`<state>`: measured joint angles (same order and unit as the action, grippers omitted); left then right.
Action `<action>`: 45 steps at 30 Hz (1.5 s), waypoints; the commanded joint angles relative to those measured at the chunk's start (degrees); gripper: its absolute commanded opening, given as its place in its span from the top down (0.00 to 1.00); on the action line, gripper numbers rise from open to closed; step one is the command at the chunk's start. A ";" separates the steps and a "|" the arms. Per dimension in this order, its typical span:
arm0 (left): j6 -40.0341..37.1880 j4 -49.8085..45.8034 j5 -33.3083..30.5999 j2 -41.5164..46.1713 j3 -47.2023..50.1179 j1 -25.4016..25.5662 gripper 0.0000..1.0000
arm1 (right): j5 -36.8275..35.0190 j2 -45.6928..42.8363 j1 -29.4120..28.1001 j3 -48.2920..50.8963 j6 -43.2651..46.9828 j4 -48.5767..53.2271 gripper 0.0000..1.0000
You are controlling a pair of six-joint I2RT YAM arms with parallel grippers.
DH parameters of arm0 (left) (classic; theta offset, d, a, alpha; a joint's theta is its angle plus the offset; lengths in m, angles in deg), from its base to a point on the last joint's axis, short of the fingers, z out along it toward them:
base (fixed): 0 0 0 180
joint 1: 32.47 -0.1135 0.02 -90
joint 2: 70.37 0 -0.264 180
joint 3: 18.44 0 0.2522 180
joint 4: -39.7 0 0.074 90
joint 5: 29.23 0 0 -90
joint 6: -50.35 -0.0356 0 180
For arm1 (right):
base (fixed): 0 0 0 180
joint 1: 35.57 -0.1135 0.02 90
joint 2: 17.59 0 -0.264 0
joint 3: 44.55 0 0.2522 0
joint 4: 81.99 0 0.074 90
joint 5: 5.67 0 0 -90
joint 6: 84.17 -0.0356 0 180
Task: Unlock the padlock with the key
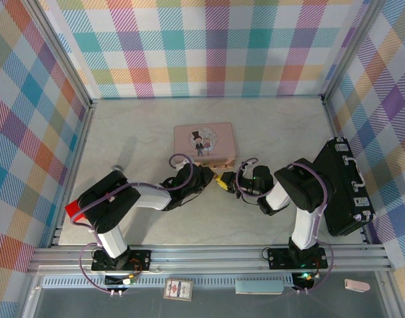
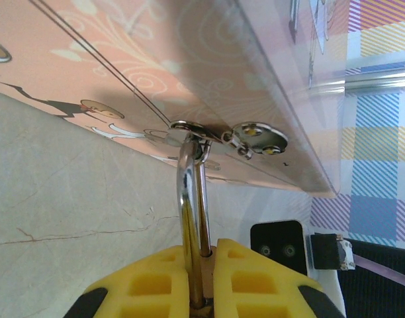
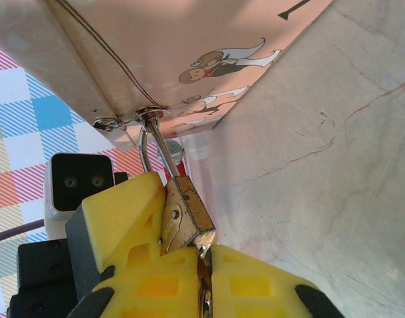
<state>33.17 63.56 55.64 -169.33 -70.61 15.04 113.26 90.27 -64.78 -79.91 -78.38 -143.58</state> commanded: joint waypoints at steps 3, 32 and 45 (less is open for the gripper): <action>-1.61 0.40 7.28 3.49 -2.53 4.76 1.00 | -4.16 -2.09 -0.32 -0.32 2.49 -1.64 0.76; -3.19 -12.30 4.60 6.05 -3.28 2.51 1.00 | -14.19 -38.33 -1.05 -1.95 47.30 58.85 0.65; -3.73 -14.41 5.13 7.06 -3.52 1.37 1.00 | -23.04 -42.82 -10.85 5.55 75.93 47.22 0.59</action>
<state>30.61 49.60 59.88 -164.79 -72.58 16.72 93.45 47.41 -73.00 -74.45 -11.91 -92.65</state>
